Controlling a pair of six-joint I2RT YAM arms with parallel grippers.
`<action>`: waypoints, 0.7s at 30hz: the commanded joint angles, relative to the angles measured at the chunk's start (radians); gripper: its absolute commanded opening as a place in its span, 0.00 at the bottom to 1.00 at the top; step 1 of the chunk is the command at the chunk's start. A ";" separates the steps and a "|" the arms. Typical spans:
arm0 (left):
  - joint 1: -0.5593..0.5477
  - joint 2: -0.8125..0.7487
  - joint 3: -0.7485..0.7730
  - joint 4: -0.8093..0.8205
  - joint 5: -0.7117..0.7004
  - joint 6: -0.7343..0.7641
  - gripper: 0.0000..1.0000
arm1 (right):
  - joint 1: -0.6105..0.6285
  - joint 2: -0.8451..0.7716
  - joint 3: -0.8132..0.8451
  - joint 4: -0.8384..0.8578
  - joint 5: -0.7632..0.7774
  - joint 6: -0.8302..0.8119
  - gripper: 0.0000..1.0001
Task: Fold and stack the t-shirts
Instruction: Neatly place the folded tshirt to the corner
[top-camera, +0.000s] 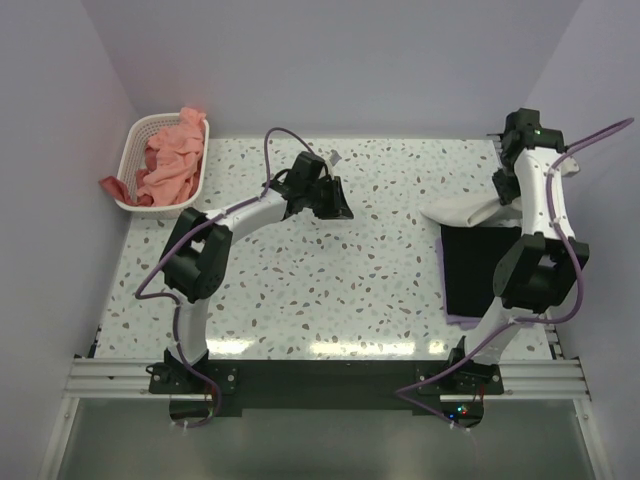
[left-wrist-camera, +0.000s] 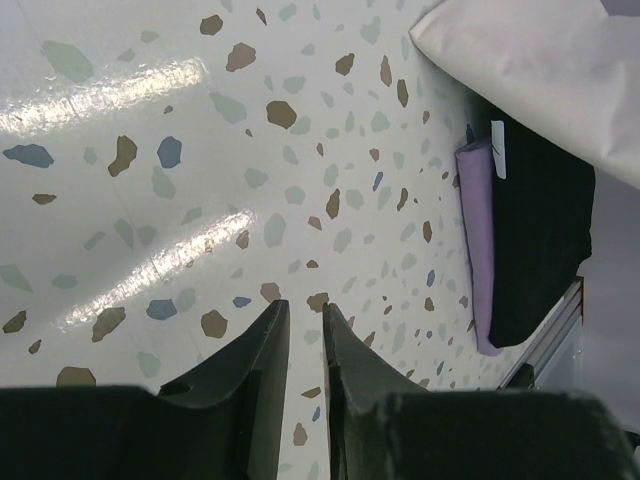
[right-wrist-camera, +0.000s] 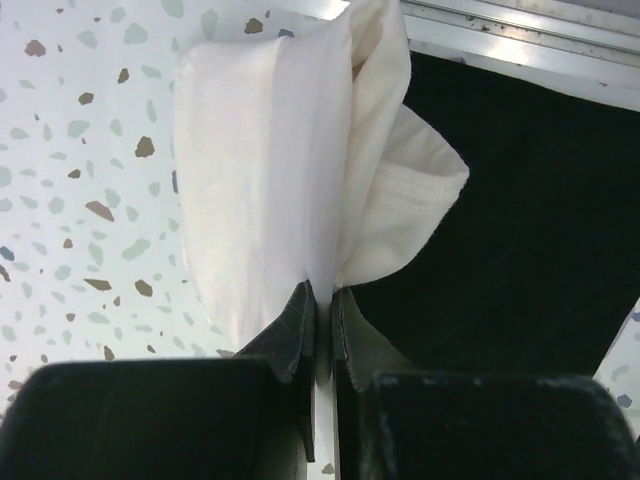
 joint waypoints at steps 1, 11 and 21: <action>0.003 -0.048 0.015 0.009 0.002 0.025 0.24 | -0.014 -0.064 0.050 0.036 -0.003 -0.040 0.00; 0.004 -0.046 0.000 0.014 -0.007 0.025 0.24 | -0.025 -0.098 0.065 0.057 -0.008 -0.081 0.00; 0.004 -0.049 -0.014 0.017 -0.010 0.028 0.24 | -0.027 -0.149 0.070 0.096 -0.016 -0.124 0.00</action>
